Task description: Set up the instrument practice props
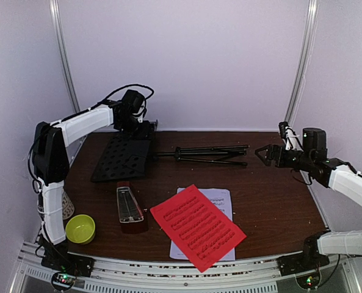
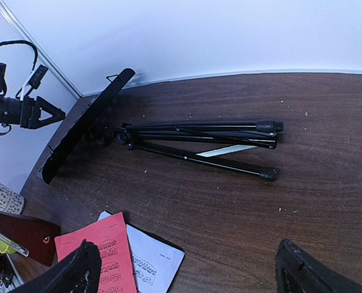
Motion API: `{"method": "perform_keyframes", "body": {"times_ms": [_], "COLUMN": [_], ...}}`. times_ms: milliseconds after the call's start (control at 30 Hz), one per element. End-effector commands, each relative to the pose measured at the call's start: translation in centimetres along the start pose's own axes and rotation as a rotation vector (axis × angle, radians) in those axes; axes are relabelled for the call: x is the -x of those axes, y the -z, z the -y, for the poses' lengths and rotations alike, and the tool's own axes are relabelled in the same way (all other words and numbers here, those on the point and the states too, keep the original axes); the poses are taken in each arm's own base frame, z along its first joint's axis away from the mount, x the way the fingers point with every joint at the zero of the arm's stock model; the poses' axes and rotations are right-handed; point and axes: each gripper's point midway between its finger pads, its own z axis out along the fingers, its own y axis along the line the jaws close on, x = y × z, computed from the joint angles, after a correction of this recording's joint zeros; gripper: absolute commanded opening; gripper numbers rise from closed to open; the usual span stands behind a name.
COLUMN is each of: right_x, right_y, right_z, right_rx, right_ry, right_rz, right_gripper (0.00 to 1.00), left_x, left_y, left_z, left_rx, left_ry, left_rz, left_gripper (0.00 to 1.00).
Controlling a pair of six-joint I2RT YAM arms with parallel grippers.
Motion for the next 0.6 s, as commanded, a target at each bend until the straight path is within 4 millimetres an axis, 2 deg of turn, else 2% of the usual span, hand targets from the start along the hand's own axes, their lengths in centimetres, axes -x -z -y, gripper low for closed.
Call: {"method": "perform_keyframes", "body": {"times_ms": [0,200,567], "right_x": [0.2,0.3,0.2], "right_y": [-0.3,-0.6,-0.4], "right_z": [0.0,-0.3,-0.5], "right_rx": [0.017,0.040,0.049], "right_ry": [-0.012,-0.019,-0.011], "right_rz": [0.015,0.019,0.006], "right_gripper": [1.00,1.00,1.00], "left_x": [0.0,-1.6,-1.7], "left_y": [-1.2,-4.4,-7.1], "left_z": [0.4,0.6,1.3], "left_rx": [0.017,0.048,0.063], "left_ry": [0.016,0.002,0.006], "left_rz": [-0.011,-0.074,-0.093], "left_gripper": [0.81,0.69,0.37]}}
